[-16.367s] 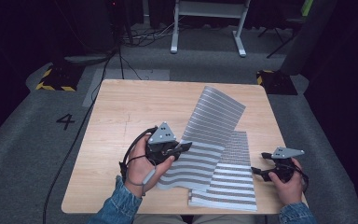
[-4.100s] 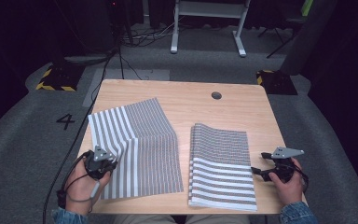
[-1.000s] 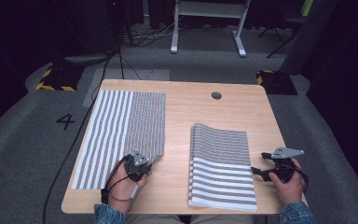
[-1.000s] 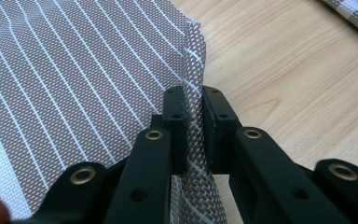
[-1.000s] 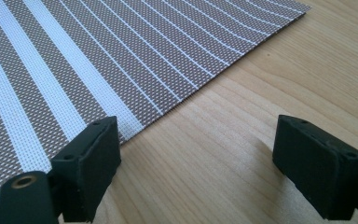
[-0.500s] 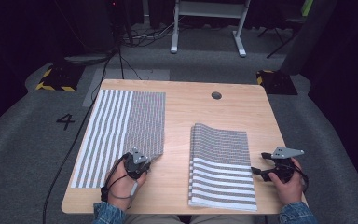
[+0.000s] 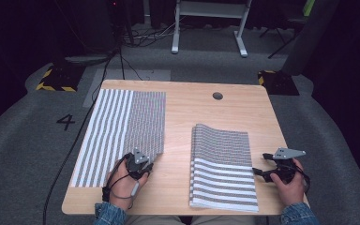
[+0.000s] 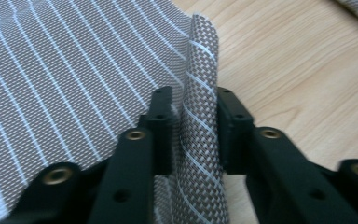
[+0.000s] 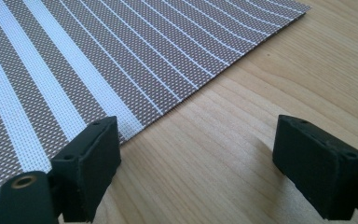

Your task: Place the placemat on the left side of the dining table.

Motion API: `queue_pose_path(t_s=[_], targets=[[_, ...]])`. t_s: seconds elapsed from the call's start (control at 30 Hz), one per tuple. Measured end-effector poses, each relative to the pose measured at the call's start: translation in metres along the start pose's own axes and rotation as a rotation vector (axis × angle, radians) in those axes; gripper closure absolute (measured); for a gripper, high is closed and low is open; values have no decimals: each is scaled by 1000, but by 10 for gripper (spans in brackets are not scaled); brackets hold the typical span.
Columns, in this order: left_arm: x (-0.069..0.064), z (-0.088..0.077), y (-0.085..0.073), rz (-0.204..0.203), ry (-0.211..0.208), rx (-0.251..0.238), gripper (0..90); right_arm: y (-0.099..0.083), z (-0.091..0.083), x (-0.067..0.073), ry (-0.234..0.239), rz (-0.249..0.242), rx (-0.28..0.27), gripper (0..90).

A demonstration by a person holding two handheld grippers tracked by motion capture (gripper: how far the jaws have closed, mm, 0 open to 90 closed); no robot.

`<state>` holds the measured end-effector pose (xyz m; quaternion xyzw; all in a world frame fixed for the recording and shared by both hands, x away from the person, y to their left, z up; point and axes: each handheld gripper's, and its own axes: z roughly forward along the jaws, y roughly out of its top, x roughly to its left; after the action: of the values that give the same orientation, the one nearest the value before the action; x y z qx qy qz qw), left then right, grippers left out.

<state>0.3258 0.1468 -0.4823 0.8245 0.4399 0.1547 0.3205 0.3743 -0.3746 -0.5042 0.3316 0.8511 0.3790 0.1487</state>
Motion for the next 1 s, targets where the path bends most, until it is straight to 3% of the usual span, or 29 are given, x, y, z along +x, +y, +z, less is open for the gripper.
queue_pose_path(t_s=[0.13,0.23,0.33,0.43,0.63,0.87,1.0], targets=[[-4,-4,3,-12,-48,-26,483,0,0,0,0,0,0,152],[-5,-14,5,-23,-56,-49,418,0,0,0,0,0,0,152],[-2,-19,4,-25,-11,-66,385,0,0,0,0,0,0,152],[-1,-10,-2,17,53,-9,374,0,0,0,0,0,0,152],[-10,5,-5,64,68,52,316,0,0,0,0,0,0,152],[-9,9,-4,52,62,36,289,0,0,0,0,0,0,152],[-11,6,-4,33,32,28,283,0,0,0,0,0,0,152]])
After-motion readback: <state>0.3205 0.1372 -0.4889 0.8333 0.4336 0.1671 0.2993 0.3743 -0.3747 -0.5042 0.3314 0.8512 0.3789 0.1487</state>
